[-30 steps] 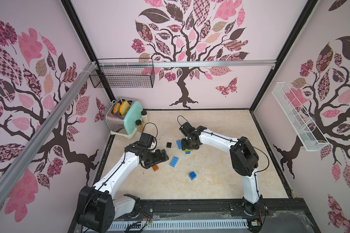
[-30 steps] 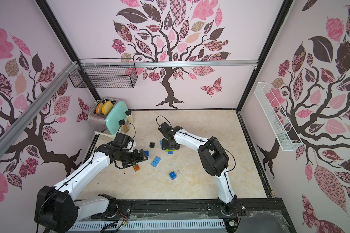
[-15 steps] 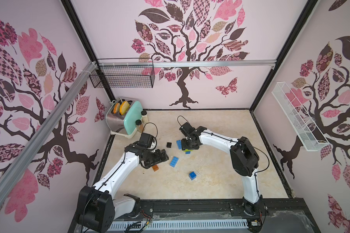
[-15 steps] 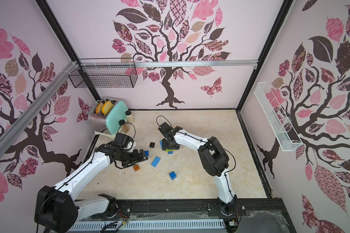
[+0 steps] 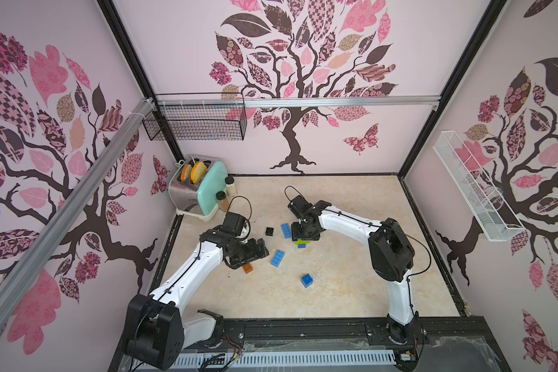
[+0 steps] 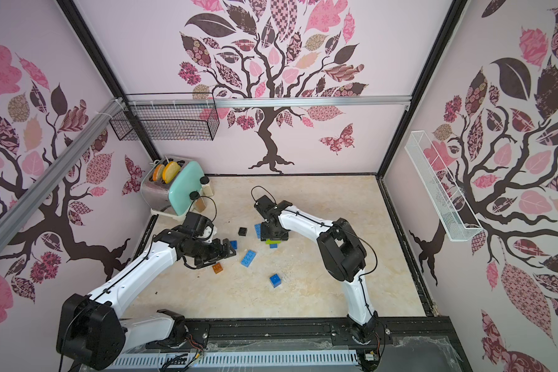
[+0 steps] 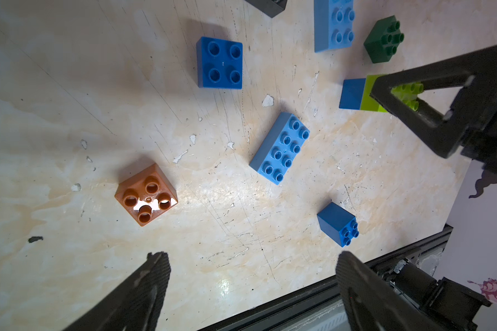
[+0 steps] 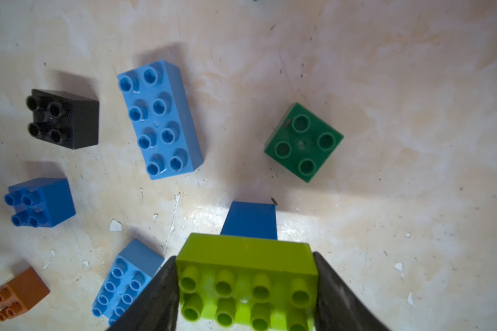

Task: Assemble the letter f with lego
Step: Assemble the lego brick with the lego brick.

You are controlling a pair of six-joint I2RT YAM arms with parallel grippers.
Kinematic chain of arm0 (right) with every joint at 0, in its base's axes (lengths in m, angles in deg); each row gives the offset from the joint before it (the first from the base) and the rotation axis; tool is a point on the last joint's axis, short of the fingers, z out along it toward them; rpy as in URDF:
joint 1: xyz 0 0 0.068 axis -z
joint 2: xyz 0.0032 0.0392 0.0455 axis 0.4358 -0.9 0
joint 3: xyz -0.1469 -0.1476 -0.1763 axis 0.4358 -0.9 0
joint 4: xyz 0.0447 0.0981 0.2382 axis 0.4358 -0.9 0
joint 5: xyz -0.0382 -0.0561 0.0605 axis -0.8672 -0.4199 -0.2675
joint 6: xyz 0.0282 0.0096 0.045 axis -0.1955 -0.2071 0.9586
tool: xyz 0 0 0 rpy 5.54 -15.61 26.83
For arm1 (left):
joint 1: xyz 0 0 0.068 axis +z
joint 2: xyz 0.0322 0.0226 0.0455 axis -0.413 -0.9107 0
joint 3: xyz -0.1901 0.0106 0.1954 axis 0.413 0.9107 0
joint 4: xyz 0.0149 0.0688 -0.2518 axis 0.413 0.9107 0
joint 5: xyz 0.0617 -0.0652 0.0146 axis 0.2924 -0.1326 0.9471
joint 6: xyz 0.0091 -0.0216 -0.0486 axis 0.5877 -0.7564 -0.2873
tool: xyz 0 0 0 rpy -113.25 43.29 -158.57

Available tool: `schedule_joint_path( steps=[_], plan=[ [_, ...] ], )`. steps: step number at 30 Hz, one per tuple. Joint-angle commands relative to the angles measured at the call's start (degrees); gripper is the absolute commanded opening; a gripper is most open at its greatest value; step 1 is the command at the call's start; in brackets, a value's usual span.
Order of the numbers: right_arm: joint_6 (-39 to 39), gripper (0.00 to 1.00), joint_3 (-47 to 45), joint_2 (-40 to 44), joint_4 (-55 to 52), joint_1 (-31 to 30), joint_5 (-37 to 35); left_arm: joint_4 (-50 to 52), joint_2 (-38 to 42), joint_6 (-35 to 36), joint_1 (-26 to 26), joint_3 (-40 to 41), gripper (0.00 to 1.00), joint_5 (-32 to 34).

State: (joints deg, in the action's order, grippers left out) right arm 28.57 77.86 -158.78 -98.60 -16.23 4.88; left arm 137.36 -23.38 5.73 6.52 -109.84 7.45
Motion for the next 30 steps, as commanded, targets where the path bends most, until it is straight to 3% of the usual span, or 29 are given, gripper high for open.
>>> schedule_joint_path(
  steps=[1,21,30],
  plan=[
    [1.43,0.6,-1.49,1.58,-4.85,0.29,0.37,-0.49,-0.58,0.47,0.37,0.62,0.95,0.65],
    [3.42,0.66,-2.76,3.41,-3.69,0.36,1.3,-0.63,-1.37,0.38,0.38,0.71,0.95,0.87],
    [3.43,0.73,-2.68,3.72,-3.31,0.4,1.76,-0.78,-1.46,0.39,0.38,0.8,0.94,0.86]
  ],
)
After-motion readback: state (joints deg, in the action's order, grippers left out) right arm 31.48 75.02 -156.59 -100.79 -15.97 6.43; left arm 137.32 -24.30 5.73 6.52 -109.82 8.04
